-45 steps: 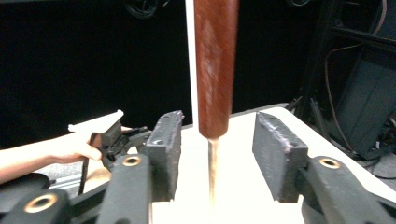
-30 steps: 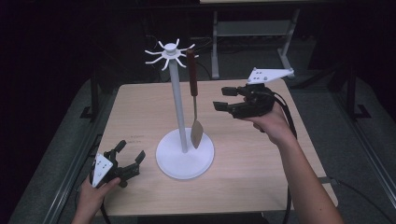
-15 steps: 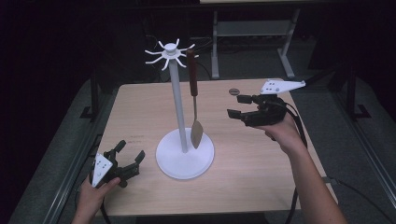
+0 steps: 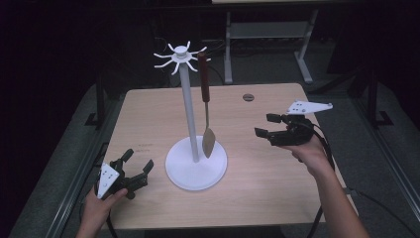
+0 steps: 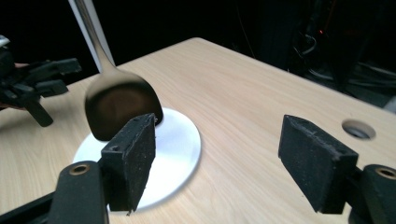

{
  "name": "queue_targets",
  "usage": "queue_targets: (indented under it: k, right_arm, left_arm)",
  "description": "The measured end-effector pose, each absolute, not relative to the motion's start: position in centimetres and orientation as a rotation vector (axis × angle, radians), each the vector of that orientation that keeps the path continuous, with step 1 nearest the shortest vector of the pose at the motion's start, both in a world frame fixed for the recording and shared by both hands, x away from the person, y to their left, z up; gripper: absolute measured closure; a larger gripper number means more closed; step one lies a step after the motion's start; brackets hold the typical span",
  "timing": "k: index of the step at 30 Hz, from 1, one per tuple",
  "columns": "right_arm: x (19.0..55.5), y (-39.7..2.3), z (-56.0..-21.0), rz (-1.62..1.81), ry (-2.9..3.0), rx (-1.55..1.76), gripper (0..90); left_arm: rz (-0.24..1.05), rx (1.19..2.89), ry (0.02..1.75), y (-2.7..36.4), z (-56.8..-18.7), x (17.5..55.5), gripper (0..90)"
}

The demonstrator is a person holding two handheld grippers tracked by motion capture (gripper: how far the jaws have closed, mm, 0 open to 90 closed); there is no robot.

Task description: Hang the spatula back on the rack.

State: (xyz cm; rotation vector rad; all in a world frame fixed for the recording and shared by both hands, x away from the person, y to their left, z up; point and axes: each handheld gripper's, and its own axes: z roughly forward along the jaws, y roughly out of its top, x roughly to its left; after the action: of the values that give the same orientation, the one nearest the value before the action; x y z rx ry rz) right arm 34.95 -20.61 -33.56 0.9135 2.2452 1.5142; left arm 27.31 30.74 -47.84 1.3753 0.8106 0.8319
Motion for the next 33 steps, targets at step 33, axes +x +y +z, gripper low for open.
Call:
queue_targets:
  k: [33]
  right_arm:
    - [29.7, -26.1, -43.7, 1.153, 2.219, 1.233, 22.8]
  left_arm:
    - [0.861, 1.356, 0.798, 30.9, -47.9, 27.0, 12.7]
